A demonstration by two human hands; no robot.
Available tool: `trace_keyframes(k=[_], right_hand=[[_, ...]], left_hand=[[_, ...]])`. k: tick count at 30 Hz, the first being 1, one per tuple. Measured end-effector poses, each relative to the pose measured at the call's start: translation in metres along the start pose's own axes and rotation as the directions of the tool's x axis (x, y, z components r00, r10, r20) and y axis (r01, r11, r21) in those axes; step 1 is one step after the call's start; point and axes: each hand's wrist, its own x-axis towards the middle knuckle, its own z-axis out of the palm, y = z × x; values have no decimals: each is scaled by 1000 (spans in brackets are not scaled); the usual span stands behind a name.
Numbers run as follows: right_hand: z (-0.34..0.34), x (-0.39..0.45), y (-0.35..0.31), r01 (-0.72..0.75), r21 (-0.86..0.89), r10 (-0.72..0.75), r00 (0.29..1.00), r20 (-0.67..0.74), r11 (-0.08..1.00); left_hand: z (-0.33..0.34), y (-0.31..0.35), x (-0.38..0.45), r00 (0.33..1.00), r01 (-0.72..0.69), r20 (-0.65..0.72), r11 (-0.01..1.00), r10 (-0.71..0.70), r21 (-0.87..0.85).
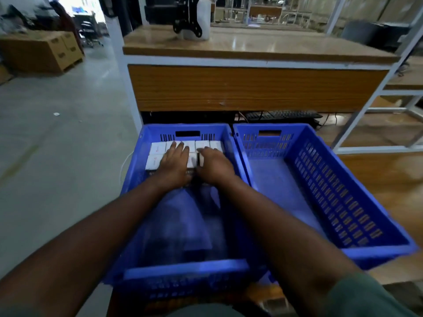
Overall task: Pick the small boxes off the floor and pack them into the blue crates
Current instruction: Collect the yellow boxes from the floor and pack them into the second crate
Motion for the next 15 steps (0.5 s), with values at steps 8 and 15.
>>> trace_keyframes(k=[8, 15], right_hand=[[-52, -129, -18, -147, 272, 249, 886, -392, 951], [-77, -280, -17, -140, 438, 414, 659, -628, 888]], left_hand=[[-49, 52, -62, 982, -189, -84, 919, 170, -345], [-73, 155, -137, 799, -593, -256, 640, 544, -490]])
